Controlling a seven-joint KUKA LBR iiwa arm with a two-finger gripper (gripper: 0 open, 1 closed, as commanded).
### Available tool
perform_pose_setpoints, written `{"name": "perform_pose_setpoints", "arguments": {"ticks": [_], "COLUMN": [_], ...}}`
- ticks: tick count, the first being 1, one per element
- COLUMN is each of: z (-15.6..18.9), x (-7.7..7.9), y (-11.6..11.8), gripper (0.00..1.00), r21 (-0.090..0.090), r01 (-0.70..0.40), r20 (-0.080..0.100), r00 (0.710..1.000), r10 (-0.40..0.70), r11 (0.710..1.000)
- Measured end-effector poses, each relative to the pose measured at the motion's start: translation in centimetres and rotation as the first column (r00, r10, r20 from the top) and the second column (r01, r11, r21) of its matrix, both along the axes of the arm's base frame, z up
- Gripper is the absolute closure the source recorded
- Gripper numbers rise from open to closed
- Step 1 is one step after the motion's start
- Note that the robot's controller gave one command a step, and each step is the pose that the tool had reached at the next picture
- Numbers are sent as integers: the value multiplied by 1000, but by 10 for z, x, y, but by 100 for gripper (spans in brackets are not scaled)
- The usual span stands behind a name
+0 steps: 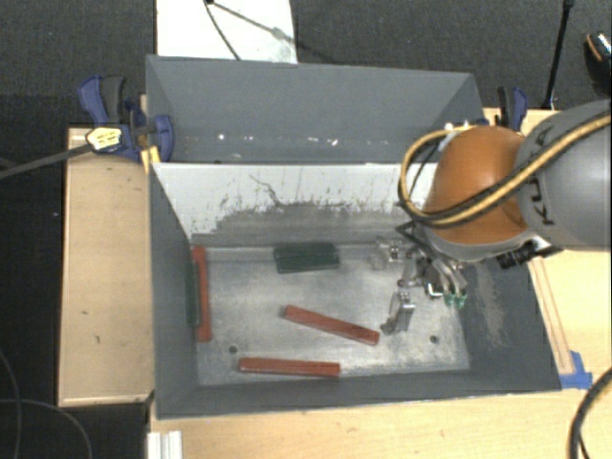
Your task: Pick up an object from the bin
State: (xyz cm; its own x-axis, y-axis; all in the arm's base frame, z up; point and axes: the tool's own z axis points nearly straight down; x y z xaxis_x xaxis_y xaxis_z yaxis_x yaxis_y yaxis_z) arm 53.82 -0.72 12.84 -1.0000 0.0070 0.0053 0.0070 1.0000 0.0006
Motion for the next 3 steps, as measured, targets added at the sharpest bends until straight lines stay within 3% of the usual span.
{"name": "perform_pose_setpoints", "arguments": {"ticks": [1, 2, 3], "z": [-61, -58, 90], "x": [-45, -42, -24], "y": [36, 34, 52], "gripper": [0, 100, 100], "r21": [2, 0, 1], "r01": [-85, -82, -24], "r20": [-1, 7, 17], "r00": [996, 997, 1000], "r10": [85, 82, 24], "r11": [996, 997, 1000]}}
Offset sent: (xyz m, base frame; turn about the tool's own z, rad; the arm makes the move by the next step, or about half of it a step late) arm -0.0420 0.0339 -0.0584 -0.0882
